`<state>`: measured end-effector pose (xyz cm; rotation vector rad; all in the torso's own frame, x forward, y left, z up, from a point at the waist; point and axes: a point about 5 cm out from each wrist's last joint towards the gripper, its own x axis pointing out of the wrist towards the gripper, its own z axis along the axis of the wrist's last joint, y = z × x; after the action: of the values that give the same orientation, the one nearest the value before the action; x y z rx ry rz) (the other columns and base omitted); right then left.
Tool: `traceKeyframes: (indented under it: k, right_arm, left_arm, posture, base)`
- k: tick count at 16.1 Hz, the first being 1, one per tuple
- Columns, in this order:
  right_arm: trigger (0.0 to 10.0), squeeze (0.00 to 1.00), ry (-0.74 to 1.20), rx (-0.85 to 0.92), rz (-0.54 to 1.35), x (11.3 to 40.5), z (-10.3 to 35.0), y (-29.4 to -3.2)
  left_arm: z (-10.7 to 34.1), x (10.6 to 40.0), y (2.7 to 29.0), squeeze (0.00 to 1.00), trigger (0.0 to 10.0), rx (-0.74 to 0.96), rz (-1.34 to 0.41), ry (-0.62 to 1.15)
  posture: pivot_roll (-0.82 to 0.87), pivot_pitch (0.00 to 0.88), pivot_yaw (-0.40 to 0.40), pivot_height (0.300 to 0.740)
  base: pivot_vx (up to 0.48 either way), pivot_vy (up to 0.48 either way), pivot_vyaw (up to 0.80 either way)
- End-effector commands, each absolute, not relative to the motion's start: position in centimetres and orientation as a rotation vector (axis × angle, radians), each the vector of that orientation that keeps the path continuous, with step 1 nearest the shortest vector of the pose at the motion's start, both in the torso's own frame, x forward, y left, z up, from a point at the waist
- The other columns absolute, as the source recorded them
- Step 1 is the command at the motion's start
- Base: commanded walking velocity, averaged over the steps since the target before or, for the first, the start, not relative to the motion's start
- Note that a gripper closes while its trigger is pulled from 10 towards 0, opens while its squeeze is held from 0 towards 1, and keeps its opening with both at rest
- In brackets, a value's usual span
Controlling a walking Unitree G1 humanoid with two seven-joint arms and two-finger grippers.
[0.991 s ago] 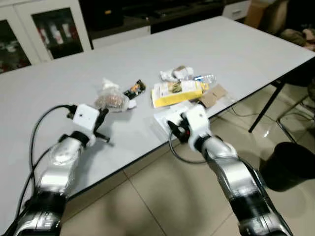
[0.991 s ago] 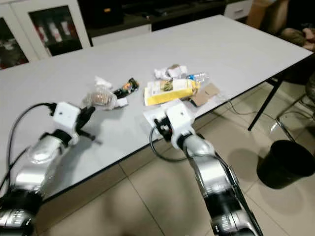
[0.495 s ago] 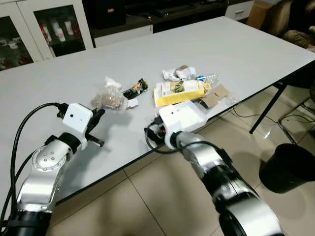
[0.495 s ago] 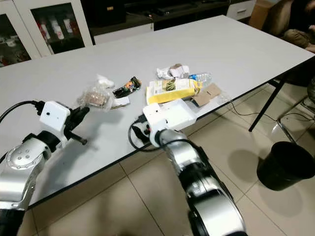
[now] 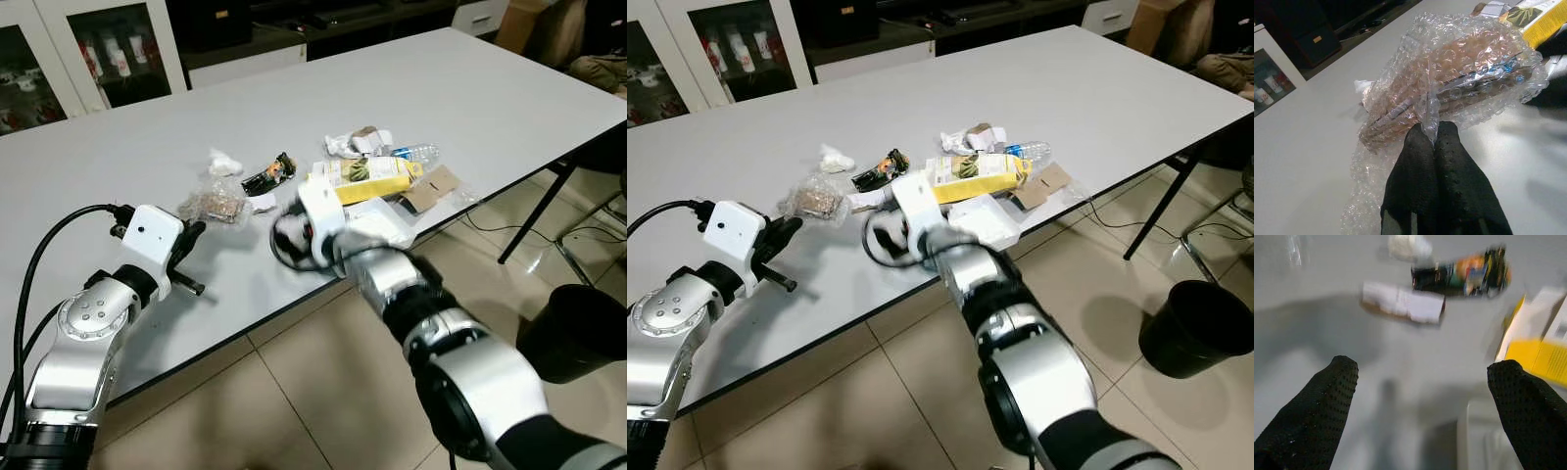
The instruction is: Picking trash to rubbish bin
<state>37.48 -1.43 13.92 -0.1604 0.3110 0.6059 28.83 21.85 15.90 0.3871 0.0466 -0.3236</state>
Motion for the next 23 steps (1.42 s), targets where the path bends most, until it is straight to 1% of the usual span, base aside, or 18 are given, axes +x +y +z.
traceKeyframes:
  k: [1,3,4,7,8,9,14,15,16,23]
  right_arm:
    - [10.0,1.0,0.311,-0.183,0.589,37.7,14.0,-1.8]
    - [10.0,1.0,0.311,-0.207,0.622,37.7,13.9,-2.0]
    - [10.0,1.0,0.349,-0.246,0.647,37.3,13.0,-2.2]
    - [10.0,1.0,0.413,-0.264,0.64,36.7,11.3,-2.6]
    - [10.0,0.29,0.43,-0.265,0.644,36.5,10.8,-2.6]
    - [10.0,0.0,0.448,-0.262,0.645,36.3,10.4,-2.6]
    - [10.0,0.0,0.478,-0.26,0.62,36.0,9.6,-3.0]
    - [4.8,0.0,0.478,-0.247,0.612,36.1,9.6,-3.0]
    - [0.0,0.0,0.478,-0.238,0.605,36.1,9.7,-3.1]
    - [0.0,0.0,0.472,-0.234,0.611,36.2,9.8,-3.2]
  left_arm:
    - [16.4,28.7,21.7,0.0,0.0,0.387,-0.344,0.035]
    - [16.6,28.4,21.7,0.0,0.0,0.385,-0.347,0.036]
    - [16.4,28.0,21.5,0.0,0.0,0.381,-0.361,0.043]
    - [16.4,27.7,21.0,0.0,0.0,0.378,-0.383,0.046]
    - [16.4,27.8,21.0,0.0,0.0,0.379,-0.387,0.045]
    - [16.5,27.8,20.9,0.0,0.0,0.38,-0.39,0.044]
    - [16.6,27.8,20.8,0.0,0.0,0.389,-0.405,0.045]
    - [16.6,27.8,20.8,0.0,0.0,0.394,-0.409,0.046]
    - [16.6,27.8,20.7,0.0,0.0,0.397,-0.414,0.046]
    - [16.7,27.8,20.2,0.0,0.0,0.381,-0.445,0.035]
  posture:
    - [-0.03,0.041,-0.021,0.74]
    - [-0.03,0.046,-0.028,0.74]
    - [-0.04,0.049,-0.026,0.74]
    - [-0.04,0.044,-0.025,0.74]
    - [-0.03,0.042,-0.024,0.74]
    - [-0.03,0.042,-0.024,0.74]
    - [-0.03,0.042,-0.021,0.74]
    - [-0.03,0.04,-0.021,0.74]
    - [-0.03,0.041,-0.018,0.74]
    - [-0.03,0.041,-0.021,0.74]
  base:
    - [0.0,0.0,0.0]
    - [0.0,0.0,0.0]
    - [0.0,0.0,0.0]
    - [0.0,0.0,0.0]
    - [0.0,0.0,0.0]
    - [0.0,0.0,0.0]
    - [0.0,0.0,0.0]
    - [0.0,0.0,0.0]
    - [0.0,0.0,0.0]
    - [0.0,0.0,0.0]
